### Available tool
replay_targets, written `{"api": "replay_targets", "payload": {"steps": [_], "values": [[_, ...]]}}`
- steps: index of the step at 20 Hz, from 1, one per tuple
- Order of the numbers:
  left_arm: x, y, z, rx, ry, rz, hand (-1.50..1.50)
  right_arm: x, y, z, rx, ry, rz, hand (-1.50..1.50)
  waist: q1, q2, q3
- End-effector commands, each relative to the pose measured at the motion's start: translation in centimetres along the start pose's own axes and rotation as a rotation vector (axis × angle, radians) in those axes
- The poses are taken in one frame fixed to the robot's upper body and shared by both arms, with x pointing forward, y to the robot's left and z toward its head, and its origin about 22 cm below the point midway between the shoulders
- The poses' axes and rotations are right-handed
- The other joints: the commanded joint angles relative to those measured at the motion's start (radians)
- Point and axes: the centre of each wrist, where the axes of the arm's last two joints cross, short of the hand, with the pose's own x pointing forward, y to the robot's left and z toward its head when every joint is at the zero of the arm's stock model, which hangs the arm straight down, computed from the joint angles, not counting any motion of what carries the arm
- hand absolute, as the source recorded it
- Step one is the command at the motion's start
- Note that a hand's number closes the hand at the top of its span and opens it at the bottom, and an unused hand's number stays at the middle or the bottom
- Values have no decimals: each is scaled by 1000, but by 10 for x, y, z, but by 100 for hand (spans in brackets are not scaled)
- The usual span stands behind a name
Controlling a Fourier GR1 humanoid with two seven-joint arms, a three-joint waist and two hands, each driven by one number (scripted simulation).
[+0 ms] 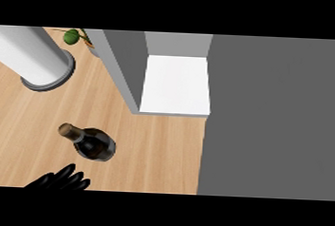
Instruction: Pick up the wine, place it into the cabinet and close the cabinet
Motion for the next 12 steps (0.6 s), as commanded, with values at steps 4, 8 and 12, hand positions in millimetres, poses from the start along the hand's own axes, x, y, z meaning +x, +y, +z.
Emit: {"api": "replay_targets", "payload": {"steps": [4,8,12], "values": [[38,-25,9,-21,-82,24,-150,27,10,10,13,-23,-16,-150,2,-2,0],[43,-17,0,32,-91,3,-150,24,6,13,3,-26,-10,-150,-8,-1,1],[48,6,10,40,-79,-13,-150,22,0,9,-2,-52,4,-150,-8,0,1]]}}
